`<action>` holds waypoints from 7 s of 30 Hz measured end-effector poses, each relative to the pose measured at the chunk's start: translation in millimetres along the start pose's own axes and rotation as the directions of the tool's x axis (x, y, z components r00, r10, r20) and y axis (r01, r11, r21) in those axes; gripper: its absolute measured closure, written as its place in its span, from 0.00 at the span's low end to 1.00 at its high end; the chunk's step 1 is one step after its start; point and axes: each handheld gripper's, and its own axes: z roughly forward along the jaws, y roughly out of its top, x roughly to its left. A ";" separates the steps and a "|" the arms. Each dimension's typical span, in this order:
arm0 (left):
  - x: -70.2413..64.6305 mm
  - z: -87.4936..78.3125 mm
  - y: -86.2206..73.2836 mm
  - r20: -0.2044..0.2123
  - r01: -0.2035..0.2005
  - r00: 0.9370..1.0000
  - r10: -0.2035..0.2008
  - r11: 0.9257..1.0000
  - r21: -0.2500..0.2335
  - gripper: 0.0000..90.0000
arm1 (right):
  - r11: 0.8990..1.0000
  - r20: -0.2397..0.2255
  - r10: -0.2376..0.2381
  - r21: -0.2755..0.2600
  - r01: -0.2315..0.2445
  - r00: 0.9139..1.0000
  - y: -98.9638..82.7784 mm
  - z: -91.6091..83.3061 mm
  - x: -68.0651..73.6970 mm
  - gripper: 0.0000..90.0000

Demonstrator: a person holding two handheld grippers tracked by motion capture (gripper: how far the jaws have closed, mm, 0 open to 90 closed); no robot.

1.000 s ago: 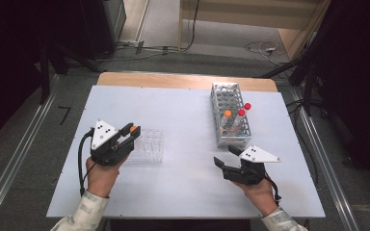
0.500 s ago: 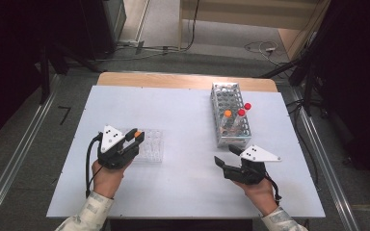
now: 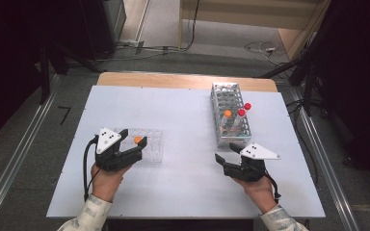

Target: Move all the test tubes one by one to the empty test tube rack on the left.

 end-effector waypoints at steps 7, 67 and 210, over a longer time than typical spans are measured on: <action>6.4 -1.6 0.3 0.001 0.034 0.999 -0.034 0.999 0.011 0.21 | 0.999 0.058 0.033 -0.017 -0.032 0.998 3.6 0.8 -14.0 0.34; 15.2 -3.5 -2.5 -0.035 0.060 0.998 -0.060 0.998 -0.007 0.08 | 0.995 0.283 0.092 -0.051 -0.081 0.955 43.0 76.6 -41.5 0.79; 22.4 -27.9 28.1 -0.008 -0.028 1.000 0.027 0.998 -0.064 0.79 | 1.000 -0.090 -0.013 0.008 0.014 0.996 4.4 -8.7 3.7 0.31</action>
